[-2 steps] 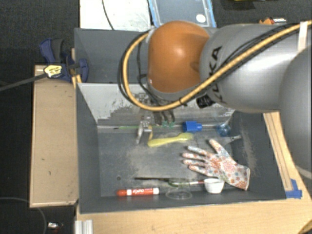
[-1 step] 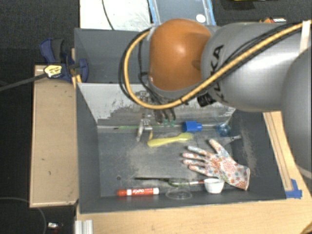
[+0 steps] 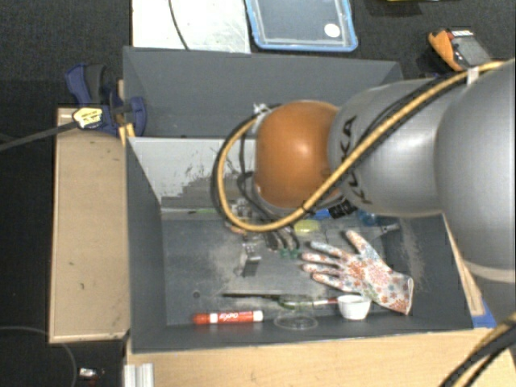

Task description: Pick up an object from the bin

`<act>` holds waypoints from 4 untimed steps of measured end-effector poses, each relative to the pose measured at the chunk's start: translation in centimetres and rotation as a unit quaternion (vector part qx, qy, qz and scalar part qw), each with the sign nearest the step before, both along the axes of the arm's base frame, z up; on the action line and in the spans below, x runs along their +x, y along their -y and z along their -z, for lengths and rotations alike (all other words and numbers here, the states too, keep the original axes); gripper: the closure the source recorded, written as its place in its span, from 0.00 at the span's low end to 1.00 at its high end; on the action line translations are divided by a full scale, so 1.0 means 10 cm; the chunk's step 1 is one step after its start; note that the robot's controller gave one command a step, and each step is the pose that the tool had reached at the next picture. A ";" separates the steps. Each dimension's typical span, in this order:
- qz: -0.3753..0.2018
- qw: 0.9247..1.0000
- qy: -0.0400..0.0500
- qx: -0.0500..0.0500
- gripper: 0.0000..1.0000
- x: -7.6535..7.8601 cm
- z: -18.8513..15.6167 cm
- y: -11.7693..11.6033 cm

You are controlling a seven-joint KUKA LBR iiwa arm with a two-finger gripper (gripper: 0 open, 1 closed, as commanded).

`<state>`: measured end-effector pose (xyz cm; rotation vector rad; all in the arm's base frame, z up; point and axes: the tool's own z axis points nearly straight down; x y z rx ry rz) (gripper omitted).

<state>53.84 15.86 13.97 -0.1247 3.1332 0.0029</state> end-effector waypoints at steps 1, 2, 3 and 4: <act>-0.030 1.000 0.002 0.000 0.00 -0.50 0.72 0.73; -0.019 1.000 0.005 0.003 0.00 -0.55 0.26 0.67; 0.034 0.999 0.003 0.002 0.00 -0.57 0.70 1.50; 0.069 0.998 0.006 0.003 1.00 -0.55 0.73 1.78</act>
Offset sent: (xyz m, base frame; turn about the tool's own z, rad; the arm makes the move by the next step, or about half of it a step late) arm -0.0563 -0.0671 -0.0277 -0.0389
